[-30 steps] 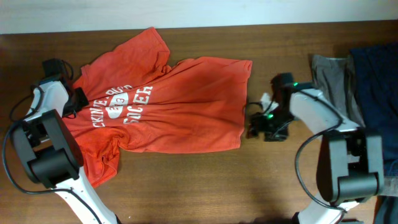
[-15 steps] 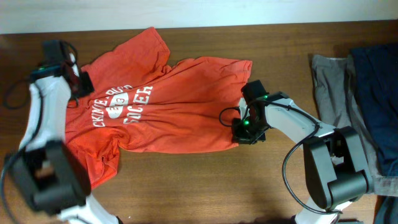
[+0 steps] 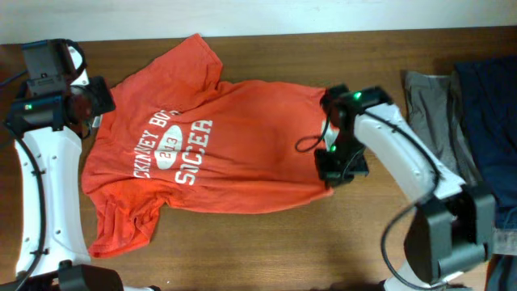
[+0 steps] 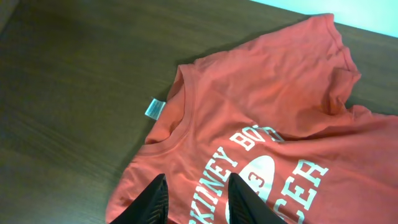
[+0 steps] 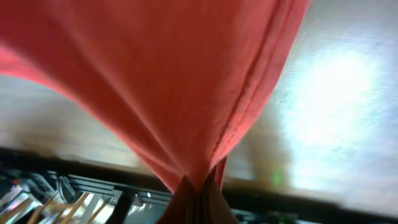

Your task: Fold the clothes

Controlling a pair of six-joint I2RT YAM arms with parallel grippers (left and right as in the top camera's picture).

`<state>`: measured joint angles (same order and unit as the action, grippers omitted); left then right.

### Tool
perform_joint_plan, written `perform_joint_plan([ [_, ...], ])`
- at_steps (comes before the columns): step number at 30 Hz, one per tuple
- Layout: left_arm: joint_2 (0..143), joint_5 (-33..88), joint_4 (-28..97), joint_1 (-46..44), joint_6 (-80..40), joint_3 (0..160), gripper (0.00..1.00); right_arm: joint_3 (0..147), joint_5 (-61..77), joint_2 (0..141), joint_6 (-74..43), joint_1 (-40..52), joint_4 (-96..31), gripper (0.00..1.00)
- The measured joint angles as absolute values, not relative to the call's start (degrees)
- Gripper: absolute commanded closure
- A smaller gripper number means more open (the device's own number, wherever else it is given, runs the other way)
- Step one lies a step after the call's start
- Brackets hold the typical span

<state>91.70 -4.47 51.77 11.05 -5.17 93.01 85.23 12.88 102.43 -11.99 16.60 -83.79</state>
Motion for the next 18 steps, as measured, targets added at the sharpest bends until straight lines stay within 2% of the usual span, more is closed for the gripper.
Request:
perform_joint_plan([
  [6, 91.7, -4.4, 52.3, 9.6, -5.2, 93.0, 0.67, 88.0, 11.8, 101.7, -10.4, 16.6, -76.1, 0.94],
  [7, 91.7, -4.4, 52.7, 9.4, -5.2, 93.0, 0.67, 88.0, 11.6, 101.9, -10.3, 16.6, -74.8, 0.90],
  [8, 91.7, -4.4, 53.0, 9.3, -5.2, 93.0, 0.67, 88.0, 11.6, 102.5, -10.3, 16.6, -72.1, 0.79],
  [9, 91.7, -4.4, 53.1, 9.3, -5.2, 93.0, 0.67, 88.0, 11.4, 103.1, -10.3, 16.6, -69.3, 0.55],
  [10, 91.7, -4.4, 53.2, 9.2, -5.2, 93.0, 0.67, 88.0, 11.4, 103.5, -10.1, 16.6, -67.6, 0.44],
  [14, 91.7, -4.4, 53.6, 9.1, -5.2, 93.0, 0.67, 88.0, 9.0, 106.4, -10.1, 16.5, -61.2, 0.44],
  [18, 91.7, -4.4, 54.6, 9.1, -5.2, 93.0, 0.66, 88.0, 6.6, 107.4, -10.0, 15.2, -65.2, 0.43],
])
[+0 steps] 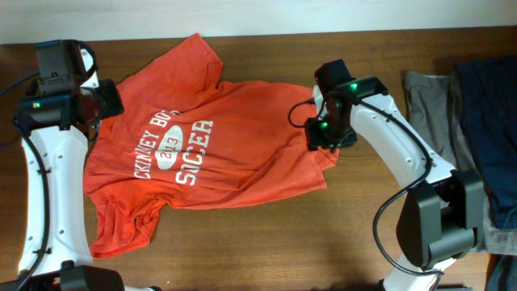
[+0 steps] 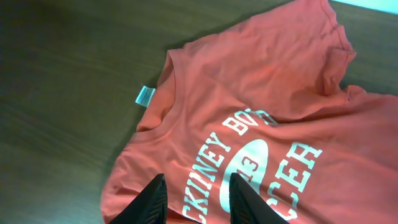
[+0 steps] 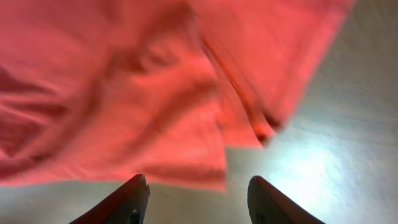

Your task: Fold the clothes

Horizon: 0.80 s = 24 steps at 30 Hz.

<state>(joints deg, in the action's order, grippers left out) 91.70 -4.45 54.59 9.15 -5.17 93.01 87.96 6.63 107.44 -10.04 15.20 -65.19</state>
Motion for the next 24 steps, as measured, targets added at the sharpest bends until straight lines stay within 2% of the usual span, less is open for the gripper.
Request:
perform_joint_plan([
  [6, 91.7, -4.4, 54.7, 9.1, -5.0, 93.0, 0.62, 86.4, 6.1, 107.4, -10.1, 10.0, -68.3, 0.45],
  [15, 91.7, -4.4, 55.1, 9.1, -5.0, 93.0, 0.58, 69.0, 14.9, 107.4, -10.1, 9.8, -55.9, 0.52],
  [18, 91.7, -4.4, 55.1, 9.1, -5.0, 93.0, 0.57, 65.6, 18.6, 107.5, -10.2, 9.8, -53.3, 0.79],
  [19, 91.7, -4.4, 55.1, 9.1, -5.0, 93.0, 0.57, 65.2, 19.3, 107.5, -10.1, 9.8, -53.0, 0.91],
  [20, 91.7, -4.4, 55.1, 9.1, -5.0, 93.0, 0.56, 64.8, 20.4, 107.5, -9.9, 9.8, -52.7, 0.96],
  [24, 91.7, -4.4, 55.1, 9.1, -5.0, 93.0, 0.55, 65.7, 22.2, 107.4, -9.1, 9.7, -56.8, 0.96],
])
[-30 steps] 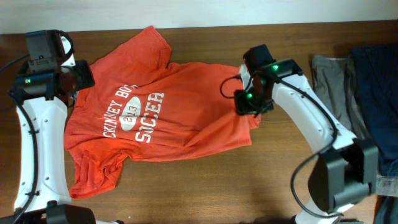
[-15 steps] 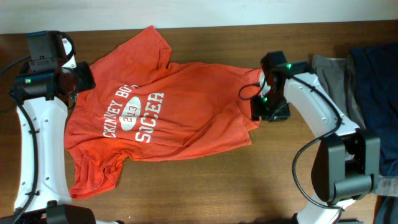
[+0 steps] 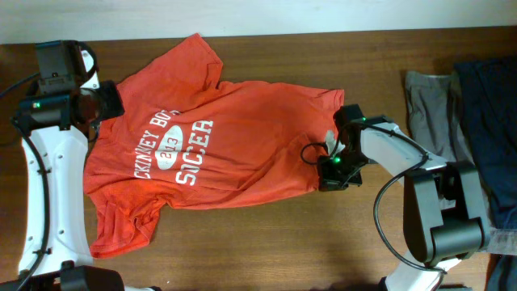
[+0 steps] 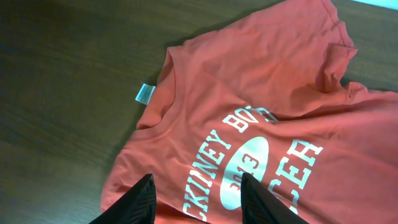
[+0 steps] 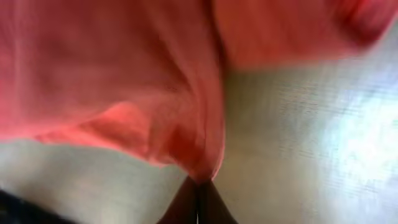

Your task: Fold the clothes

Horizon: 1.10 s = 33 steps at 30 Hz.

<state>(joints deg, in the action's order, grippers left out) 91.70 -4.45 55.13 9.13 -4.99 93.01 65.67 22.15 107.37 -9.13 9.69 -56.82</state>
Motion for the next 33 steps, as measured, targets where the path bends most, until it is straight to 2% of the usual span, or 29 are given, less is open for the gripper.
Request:
perform_joint_plan([
  [4, 91.7, -4.4, 55.5, 9.1, -5.0, 93.0, 0.51, 69.4, 20.1, 104.9, -8.4, 9.1, -65.0, 0.96],
  [8, 91.7, -4.4, 55.7, 9.1, -5.0, 93.0, 0.51, 76.6, 12.3, 97.7, -9.3, 8.5, -73.8, 0.96],
  [13, 91.7, -4.4, 55.9, 9.1, -5.0, 93.0, 0.50, 81.6, 6.8, 87.0, -10.3, 8.4, -76.6, 0.96],
  [19, 91.7, -3.3, 59.9, 9.1, -5.0, 93.0, 0.50, 81.7, 5.3, 85.5, -10.5, 8.4, -78.7, 0.96],
  [21, 91.7, -1.1, 62.4, 9.1, -5.0, 92.9, 0.37, 81.6, 5.3, 85.8, -10.5, 8.4, -78.6, 0.96],
  [22, 91.7, 0.4, 63.6, 9.1, -4.6, 92.8, 0.36, 81.5, 5.3, 85.8, -10.5, 8.4, -78.7, 0.96],
  [24, 91.7, 2.1, 64.3, 9.1, -4.8, 92.4, 0.38, 81.5, 5.3, 85.8, -10.5, 8.4, -78.6, 0.96],
  [26, 91.7, 3.7, 66.5, 9.1, -4.9, 91.7, 0.46, 81.5, 5.3, 85.8, -10.5, 8.4, -78.0, 0.96],
  [33, 91.6, 6.5, 74.6, 9.1, -8.6, 83.4, 0.47, 81.5, 5.4, 85.8, -10.5, 8.4, -77.5, 0.96],
])
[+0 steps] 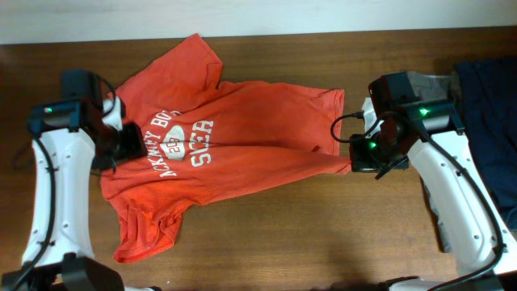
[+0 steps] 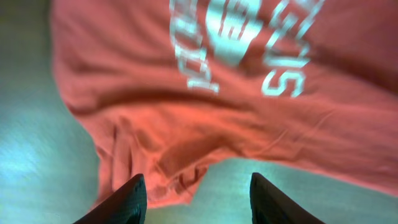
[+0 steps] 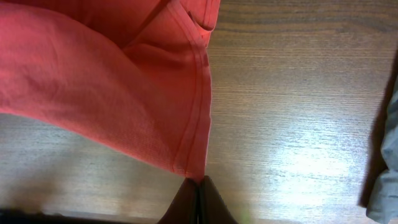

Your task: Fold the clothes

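An orange T-shirt (image 1: 234,149) with white lettering lies print-up across the table, its hem toward the right. My right gripper (image 3: 200,186) is shut on the hem's lower corner; in the overhead view the right gripper (image 1: 356,156) sits at the shirt's right tip. My left gripper (image 2: 199,199) is wide open, low over the crumpled sleeve (image 2: 161,168) below the print. From above, the left gripper (image 1: 121,144) is at the shirt's left edge beside the lettering. Nothing lies between its fingers.
A grey garment (image 1: 428,79) and a dark blue one (image 1: 489,105) lie at the table's right end, behind my right arm. The grey cloth (image 3: 388,155) shows at the right wrist view's edge. Bare brown wood (image 1: 266,234) runs along the front.
My right gripper has moved to the right with the hem corner, and the shirt has shifted and stretched rightward. My left gripper has moved from beside the collar to the shirt's left side, still open.
First my right gripper was shut on the hem at the lower right. Then it was open over the shirt's right edge. Then it was shut on the hem corner again, and now holds it farther right. My left gripper stayed open by the collar until now.
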Controlling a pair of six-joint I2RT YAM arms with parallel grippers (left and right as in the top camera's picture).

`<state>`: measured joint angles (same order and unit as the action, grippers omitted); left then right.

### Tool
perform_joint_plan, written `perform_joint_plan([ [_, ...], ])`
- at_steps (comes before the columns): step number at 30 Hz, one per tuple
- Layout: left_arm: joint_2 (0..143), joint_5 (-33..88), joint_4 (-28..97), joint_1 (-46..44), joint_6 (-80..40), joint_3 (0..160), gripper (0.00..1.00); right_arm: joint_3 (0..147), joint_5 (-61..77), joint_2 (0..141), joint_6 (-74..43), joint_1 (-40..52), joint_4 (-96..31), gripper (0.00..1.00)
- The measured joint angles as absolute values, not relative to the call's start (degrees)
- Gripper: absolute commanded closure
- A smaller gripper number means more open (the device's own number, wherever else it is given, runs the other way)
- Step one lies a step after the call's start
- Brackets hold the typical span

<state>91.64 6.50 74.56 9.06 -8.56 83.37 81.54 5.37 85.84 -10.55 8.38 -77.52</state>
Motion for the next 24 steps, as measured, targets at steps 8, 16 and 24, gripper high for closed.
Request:
perform_joint_plan([
  [8, 91.6, 6.3, 70.6, 15.1, -14.5, 68.0, 0.51, 81.5, 5.4, 85.9, -10.5, 8.4, -77.4, 0.96],
  [16, 90.4, 9.7, 66.4, 33.1, -16.1, 56.9, 0.21, 81.5, 5.4, 85.9, -10.5, 8.4, -77.3, 0.96],
  [24, 89.7, 13.2, 58.5, 42.2, -15.4, 45.3, 0.37, 81.5, 5.4, 85.9, -10.5, 8.4, -77.3, 0.96],
])
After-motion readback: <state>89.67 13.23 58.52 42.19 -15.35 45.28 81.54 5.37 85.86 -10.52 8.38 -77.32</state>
